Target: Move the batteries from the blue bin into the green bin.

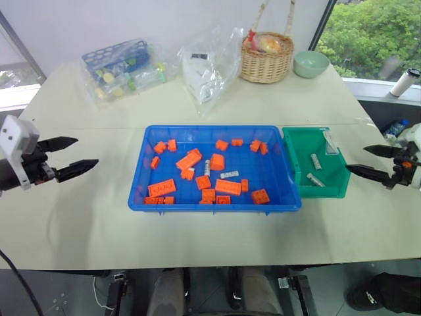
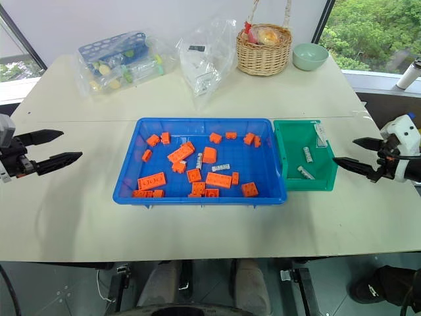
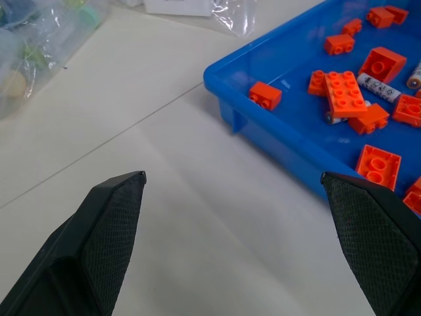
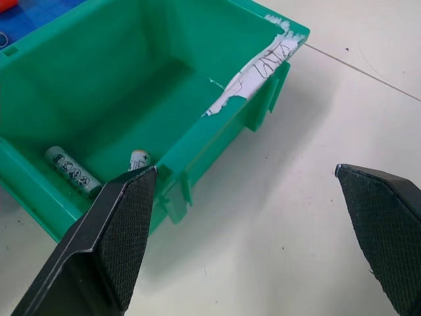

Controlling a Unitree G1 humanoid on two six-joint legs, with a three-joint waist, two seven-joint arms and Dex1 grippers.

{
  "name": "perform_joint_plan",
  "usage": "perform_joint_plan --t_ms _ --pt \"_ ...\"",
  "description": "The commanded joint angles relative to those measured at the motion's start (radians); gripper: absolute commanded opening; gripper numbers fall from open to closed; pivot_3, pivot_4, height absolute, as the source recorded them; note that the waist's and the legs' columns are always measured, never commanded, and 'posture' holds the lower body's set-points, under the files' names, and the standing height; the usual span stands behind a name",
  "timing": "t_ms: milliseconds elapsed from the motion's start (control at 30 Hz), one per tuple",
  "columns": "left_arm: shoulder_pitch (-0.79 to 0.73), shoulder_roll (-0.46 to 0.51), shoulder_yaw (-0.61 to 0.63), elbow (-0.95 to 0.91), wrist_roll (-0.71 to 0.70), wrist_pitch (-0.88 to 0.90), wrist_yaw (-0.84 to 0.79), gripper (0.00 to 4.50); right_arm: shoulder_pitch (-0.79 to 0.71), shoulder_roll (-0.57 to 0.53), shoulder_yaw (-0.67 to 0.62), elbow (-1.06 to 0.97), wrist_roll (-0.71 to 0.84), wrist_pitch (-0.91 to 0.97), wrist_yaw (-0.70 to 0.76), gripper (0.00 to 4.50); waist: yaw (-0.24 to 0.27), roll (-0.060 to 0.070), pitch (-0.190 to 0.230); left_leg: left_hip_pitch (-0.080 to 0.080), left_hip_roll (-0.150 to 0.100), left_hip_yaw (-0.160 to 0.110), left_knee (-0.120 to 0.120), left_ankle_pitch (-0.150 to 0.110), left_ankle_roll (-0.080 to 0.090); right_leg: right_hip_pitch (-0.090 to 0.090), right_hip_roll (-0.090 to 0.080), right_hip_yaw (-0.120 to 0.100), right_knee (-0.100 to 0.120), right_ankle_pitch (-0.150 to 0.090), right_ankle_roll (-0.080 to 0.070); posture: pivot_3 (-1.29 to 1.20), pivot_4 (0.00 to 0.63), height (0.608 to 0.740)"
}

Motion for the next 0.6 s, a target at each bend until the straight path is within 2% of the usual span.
perform_joint_plan --t_ms 33,600 --pt "-0.021 0.006 0.003 0.001 0.006 -0.015 0.003 4.50 0.019 -0.007 -0.024 -0.021 0.004 -0.005 -0.004 4.45 0.000 0.000 0.000 0.000 0.000 0.000 0.000 0.000 0.000 0.000 0.000 0.000 0.000 0.000 0.000 0.00 0.150 0.736" --pt "-0.052 -0.016 -0.010 -0.015 -0.002 -0.009 0.016 4.50 -0.017 -0.011 -0.024 0.018 -0.001 0.010 -0.035 4.45 -0.001 0.000 0.000 0.001 0.000 0.000 0.001 0.000 0.000 0.001 0.000 0.000 0.001 0.001 0.003 0.00 0.150 0.736"
